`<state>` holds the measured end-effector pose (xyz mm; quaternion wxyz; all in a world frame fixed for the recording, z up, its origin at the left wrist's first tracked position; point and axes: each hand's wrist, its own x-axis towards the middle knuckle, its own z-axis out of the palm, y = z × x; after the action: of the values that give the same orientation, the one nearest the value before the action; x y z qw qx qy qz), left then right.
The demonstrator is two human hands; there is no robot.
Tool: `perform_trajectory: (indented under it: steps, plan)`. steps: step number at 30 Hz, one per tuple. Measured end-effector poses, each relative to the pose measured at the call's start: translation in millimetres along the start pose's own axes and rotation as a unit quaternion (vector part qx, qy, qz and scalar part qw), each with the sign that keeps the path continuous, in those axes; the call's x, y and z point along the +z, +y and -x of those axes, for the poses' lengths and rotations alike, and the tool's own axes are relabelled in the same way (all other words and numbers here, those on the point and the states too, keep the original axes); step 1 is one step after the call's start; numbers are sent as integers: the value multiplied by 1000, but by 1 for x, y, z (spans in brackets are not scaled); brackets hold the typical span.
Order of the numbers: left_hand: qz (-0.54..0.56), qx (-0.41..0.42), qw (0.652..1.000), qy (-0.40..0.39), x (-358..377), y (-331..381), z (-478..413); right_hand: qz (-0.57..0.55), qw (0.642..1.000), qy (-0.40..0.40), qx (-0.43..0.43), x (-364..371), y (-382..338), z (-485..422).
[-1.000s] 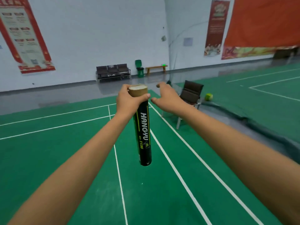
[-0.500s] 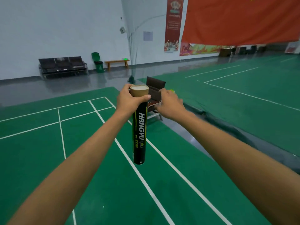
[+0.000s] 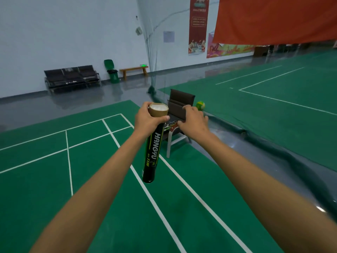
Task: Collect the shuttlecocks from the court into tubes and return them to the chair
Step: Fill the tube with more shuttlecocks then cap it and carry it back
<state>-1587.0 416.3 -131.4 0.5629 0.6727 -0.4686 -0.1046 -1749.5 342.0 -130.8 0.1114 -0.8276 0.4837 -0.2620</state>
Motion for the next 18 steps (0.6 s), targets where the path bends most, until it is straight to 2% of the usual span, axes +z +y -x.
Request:
perform_trajectory:
  steps: [14,18]
  plan:
    - [-12,1,1000,11,52,-130,-320,-10,998,-21,-62,144,-26,-344]
    - [-25,-2,1000,12,59,-166,-390,8,997,-30,-73,185,-26,-413]
